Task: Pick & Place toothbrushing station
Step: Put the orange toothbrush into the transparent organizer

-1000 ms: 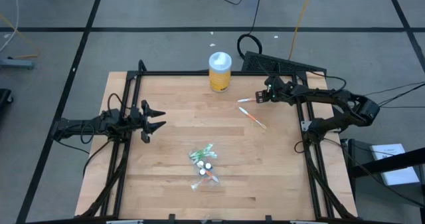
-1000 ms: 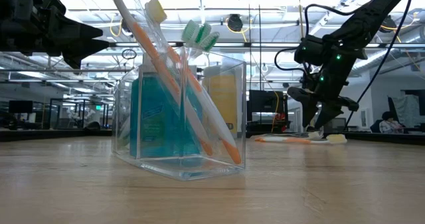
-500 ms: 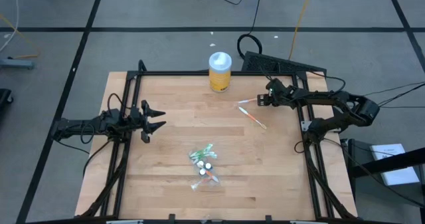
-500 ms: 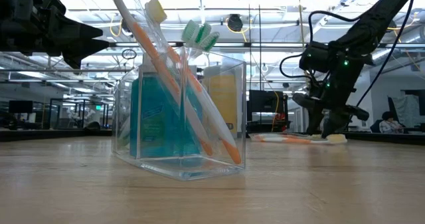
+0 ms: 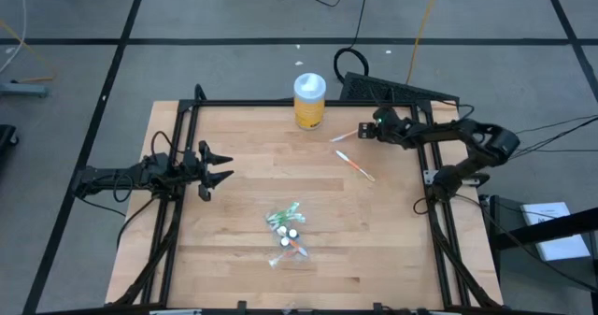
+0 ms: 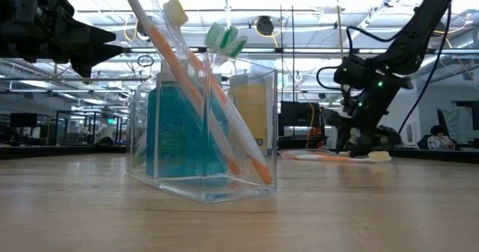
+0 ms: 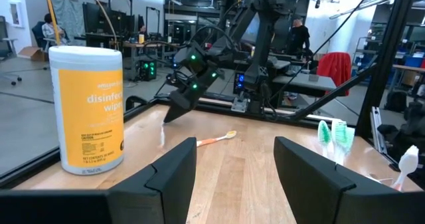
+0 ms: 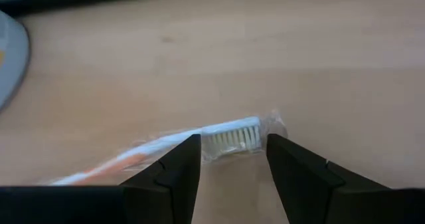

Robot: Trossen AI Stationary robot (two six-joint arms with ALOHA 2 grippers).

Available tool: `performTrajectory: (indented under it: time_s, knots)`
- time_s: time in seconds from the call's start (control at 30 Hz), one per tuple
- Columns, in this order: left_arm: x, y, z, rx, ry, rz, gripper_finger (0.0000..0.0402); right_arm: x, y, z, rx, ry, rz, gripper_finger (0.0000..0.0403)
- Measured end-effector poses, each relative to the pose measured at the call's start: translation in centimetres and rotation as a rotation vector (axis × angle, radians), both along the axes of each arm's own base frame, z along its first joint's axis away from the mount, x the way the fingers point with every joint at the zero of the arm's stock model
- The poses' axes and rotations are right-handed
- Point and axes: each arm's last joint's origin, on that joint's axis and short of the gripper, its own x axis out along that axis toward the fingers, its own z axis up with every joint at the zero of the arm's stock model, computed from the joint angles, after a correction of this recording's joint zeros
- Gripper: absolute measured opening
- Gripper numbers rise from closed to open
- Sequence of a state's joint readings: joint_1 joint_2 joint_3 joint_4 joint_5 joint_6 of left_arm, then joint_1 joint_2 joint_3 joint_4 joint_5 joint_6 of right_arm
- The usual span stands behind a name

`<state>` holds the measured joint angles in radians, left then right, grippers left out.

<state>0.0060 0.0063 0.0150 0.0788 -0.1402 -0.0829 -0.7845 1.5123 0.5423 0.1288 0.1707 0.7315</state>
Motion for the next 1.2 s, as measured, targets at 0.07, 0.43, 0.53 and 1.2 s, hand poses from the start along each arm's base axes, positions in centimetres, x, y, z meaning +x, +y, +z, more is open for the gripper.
performTrajectory:
  time_s: [0.07,0.43,0.53,1.2]
  knots:
    - [0.0,0.0,0.0,0.000,0.000,0.000,0.0209,0.3,-0.3,-0.3,-0.024,-0.009,0.001,0.0169]
    - [0.0,0.0,0.0,0.000,0.000,0.000,0.0209,0.6,-0.7,-0.2,-0.096,-0.009,0.014,0.0124]
    - [0.0,0.0,0.0,0.000,0.000,0.001,0.0209,0.6,-0.7,-0.2,-0.111,-0.004,0.028,0.0090]
    - [0.0,0.0,0.0,0.000,0.000,0.000,0.0209,3.4,0.9,3.8,-0.415,-0.089,0.416,0.0000]
